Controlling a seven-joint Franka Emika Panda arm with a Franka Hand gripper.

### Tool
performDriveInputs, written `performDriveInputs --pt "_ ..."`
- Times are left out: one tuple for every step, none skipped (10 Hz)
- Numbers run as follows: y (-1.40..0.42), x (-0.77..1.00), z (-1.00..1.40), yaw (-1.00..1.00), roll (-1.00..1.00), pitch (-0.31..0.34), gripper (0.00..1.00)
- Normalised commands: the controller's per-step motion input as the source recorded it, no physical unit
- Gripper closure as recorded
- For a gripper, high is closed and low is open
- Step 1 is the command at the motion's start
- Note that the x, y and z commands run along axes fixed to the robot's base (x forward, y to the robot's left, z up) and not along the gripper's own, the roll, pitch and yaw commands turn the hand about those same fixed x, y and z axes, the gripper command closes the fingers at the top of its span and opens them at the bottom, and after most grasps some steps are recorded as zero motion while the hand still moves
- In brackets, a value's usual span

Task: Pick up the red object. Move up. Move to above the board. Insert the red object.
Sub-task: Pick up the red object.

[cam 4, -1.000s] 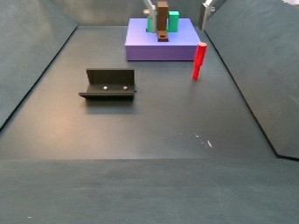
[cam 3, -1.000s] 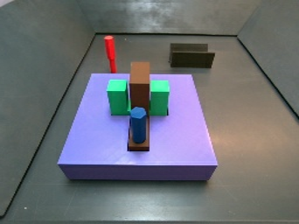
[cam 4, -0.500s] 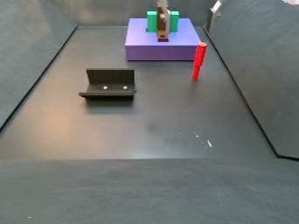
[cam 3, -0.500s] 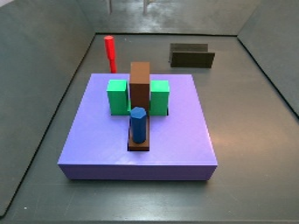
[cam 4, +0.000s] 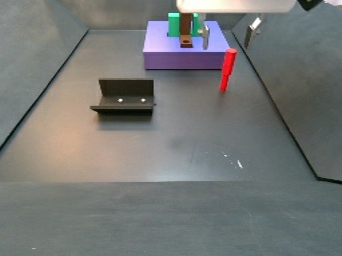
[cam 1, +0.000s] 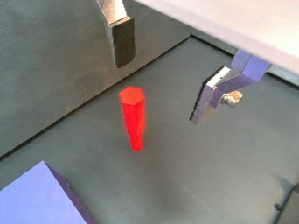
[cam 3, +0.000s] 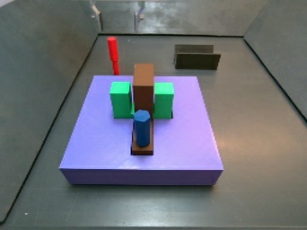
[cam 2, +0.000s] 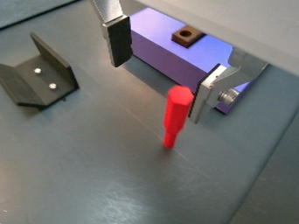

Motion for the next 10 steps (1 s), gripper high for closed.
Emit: performDriveInputs --pt "-0.14 -0.32 -0.15 0.00 -0.02 -0.107 0.00" --pt "-0.15 -0.30 -0.14 0.00 -0.02 -0.100 0.00" --pt "-0.15 -0.22 -0.15 0.00 -0.03 -0.094 0.00" --pt "-0.19 -0.19 -0.23 0.00 0.00 -0.117 0.00" --pt "-0.07 -0.19 -0.43 0.00 0.00 -0.127 0.00" --pt "0.00 -0.04 -0.48 0.00 0.00 -0.093 0.00" --pt "0.00 0.00 -0.50 0.00 0.00 -0.081 0.00" --pt "0.02 0.00 -0.42 0.00 0.02 -0.049 0.00" --pt "0.05 0.00 -0.31 0.00 0.05 -0.013 0.00" --pt "0.00 0.00 -0.18 0.00 0.02 0.000 0.00"
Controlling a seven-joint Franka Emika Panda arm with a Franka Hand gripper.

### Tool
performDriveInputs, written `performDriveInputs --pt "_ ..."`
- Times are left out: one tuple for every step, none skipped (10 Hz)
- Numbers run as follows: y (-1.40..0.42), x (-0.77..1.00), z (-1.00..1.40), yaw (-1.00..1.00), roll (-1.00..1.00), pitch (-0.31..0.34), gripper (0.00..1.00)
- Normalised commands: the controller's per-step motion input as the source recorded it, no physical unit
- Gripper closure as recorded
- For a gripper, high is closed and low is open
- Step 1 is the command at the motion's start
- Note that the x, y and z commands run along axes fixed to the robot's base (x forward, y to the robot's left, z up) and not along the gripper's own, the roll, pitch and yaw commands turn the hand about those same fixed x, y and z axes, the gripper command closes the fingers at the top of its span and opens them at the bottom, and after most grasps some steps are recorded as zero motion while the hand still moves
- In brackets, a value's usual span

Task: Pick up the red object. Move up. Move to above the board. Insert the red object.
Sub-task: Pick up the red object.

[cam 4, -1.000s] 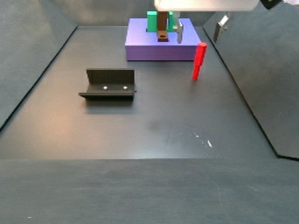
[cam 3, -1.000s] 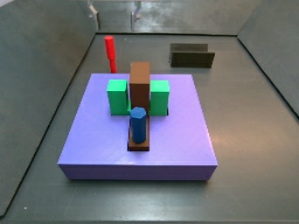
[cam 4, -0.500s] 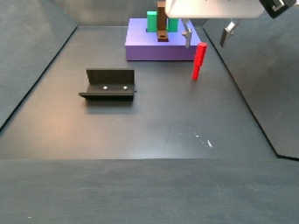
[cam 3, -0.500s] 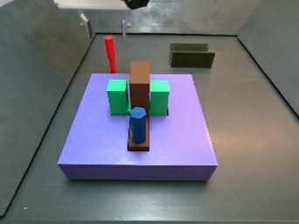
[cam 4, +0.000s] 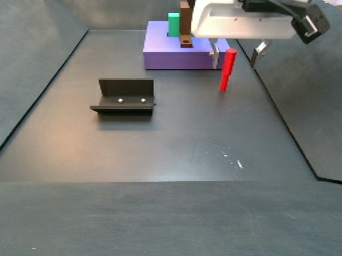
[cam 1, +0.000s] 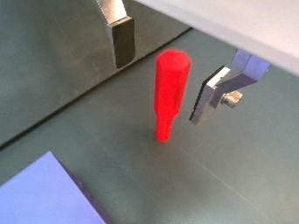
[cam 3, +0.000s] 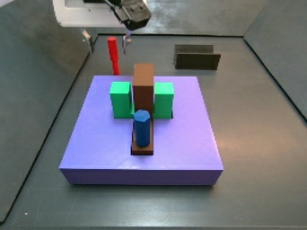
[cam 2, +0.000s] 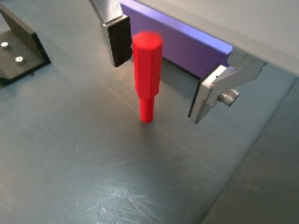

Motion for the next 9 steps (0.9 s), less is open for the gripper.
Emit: performDriveInputs --pt "0.00 0.00 -0.05 0.00 0.00 0.000 0.00" --pt "0.00 0.00 0.00 0.00 0.00 0.000 0.00" --pt "0.00 0.00 0.00 0.00 0.00 0.000 1.00" --pt "0.00 0.00 0.00 0.00 0.00 0.000 1.00" --pt "0.00 0.00 0.00 0.00 0.00 0.000 1.00" --pt "0.00 0.00 0.00 0.00 0.00 0.000 1.00" --pt "0.00 0.00 0.00 0.00 0.00 0.000 1.00" --pt "0.00 0.00 0.00 0.00 0.00 0.000 1.00" --pt "0.00 0.00 0.00 0.00 0.00 0.000 1.00"
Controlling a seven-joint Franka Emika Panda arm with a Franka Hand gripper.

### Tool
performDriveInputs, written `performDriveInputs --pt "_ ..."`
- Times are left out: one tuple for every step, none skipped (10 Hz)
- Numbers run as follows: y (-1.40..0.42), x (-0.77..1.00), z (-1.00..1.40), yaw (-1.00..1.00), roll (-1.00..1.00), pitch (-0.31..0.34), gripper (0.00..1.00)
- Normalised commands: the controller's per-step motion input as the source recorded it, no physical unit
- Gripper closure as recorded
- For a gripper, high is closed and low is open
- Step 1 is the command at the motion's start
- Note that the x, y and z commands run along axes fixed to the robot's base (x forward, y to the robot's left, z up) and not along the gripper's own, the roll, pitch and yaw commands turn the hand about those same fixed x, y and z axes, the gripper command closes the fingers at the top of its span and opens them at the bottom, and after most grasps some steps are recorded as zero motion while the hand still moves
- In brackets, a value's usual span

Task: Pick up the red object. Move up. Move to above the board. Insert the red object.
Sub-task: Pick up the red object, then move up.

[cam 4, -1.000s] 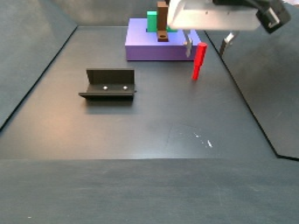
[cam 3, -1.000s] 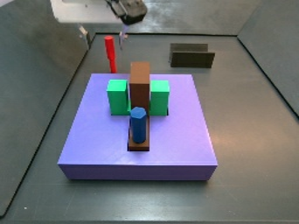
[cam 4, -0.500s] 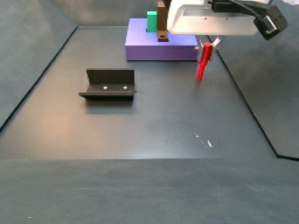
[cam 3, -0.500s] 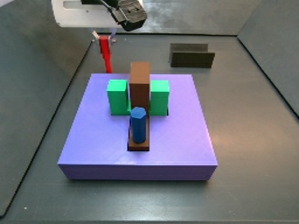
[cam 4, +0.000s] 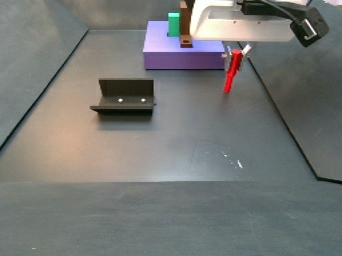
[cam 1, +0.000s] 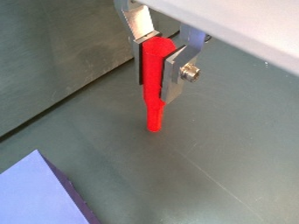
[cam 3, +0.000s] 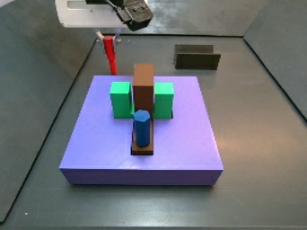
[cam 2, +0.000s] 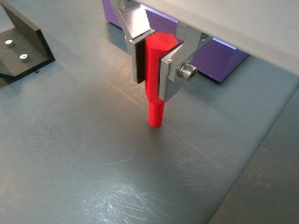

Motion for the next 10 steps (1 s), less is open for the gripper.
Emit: performDriveInputs --pt "0.00 0.00 0.00 0.00 0.00 0.000 1.00" --pt "0.00 0.00 0.00 0.00 0.00 0.000 1.00" --pt "0.00 0.00 0.00 0.00 0.00 0.000 1.00" --pt "0.00 0.00 0.00 0.00 0.00 0.000 1.00" --pt "0.00 0.00 0.00 0.00 0.00 0.000 1.00" --pt "0.00 0.00 0.00 0.00 0.00 0.000 1.00" --pt "0.00 0.00 0.00 0.00 0.00 0.000 1.00" --pt "0.00 0.00 0.00 0.00 0.00 0.000 1.00" --pt "0.00 0.00 0.00 0.00 0.00 0.000 1.00" --pt "0.00 0.00 0.83 0.00 0.00 0.000 1.00"
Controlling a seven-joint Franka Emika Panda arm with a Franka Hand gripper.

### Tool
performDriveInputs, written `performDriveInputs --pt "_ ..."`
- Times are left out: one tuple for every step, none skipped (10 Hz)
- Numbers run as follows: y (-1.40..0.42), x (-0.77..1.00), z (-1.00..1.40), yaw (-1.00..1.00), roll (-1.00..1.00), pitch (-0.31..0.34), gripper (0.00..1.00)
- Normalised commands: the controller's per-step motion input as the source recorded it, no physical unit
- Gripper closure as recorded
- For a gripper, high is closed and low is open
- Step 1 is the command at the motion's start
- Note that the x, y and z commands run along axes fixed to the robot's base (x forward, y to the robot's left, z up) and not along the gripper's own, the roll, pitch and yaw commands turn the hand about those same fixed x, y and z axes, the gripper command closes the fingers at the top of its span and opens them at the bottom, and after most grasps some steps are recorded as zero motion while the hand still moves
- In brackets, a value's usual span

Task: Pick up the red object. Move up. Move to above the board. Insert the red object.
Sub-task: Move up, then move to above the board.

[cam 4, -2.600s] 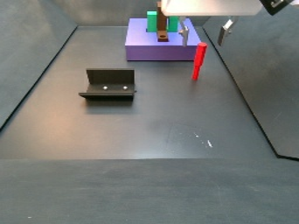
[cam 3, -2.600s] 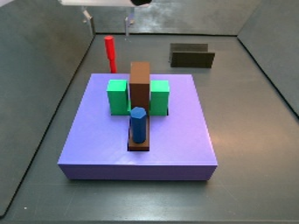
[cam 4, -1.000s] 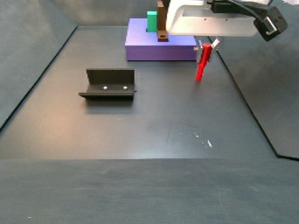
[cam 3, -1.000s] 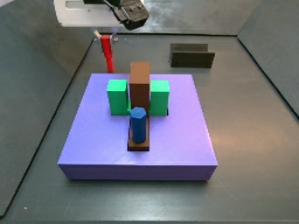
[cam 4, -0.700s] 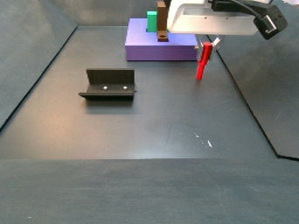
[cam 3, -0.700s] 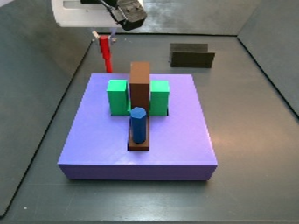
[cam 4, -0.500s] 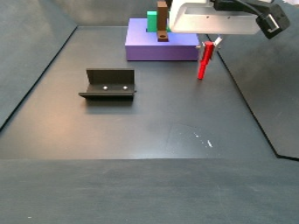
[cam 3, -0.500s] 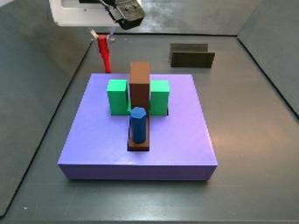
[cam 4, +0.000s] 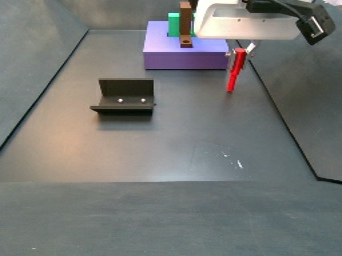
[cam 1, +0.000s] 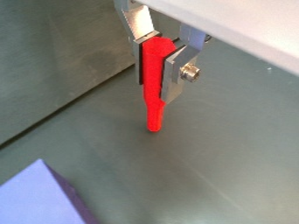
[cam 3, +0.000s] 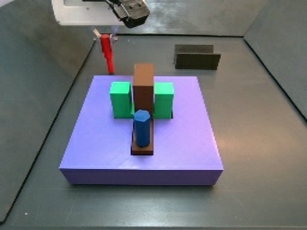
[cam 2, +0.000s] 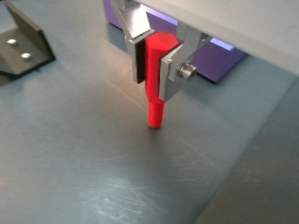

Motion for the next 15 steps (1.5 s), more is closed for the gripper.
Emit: performDriveInputs --pt "0.06 0.05 0.86 0.03 0.00 -0.017 1.00" --pt "0.05 -0.01 0.68 0.03 0.00 0.037 1.00" --pt "0.03 0.00 0.27 0.01 0.01 0.017 1.00" --pt "0.00 0.00 1.40 0.00 0.00 0.000 1.00" --pt "-0.01 -0.02 1.40 -0.01 0.00 0.035 1.00" --pt "-0.01 -0.05 1.40 -0.01 0.00 0.050 1.00" --pt "-0.01 -0.04 1.40 -0.01 0.01 0.009 1.00" --pt "-0.01 0.04 1.40 0.00 0.01 0.043 1.00" --pt "0.00 0.05 0.78 0.00 0.01 0.102 1.00" --pt "0.00 0.04 0.51 0.00 0.01 0.094 1.00" --pt "0.00 0.05 0.20 0.00 0.01 0.058 1.00" --pt "-1.40 0.80 0.29 -0.19 0.10 0.362 1.00" --pt "-1.40 0.80 0.27 -0.16 0.11 0.379 1.00" --pt "-1.40 0.87 0.25 -0.07 0.13 0.416 1.00" --pt "-1.40 0.92 0.27 -0.05 0.04 0.374 1.00"
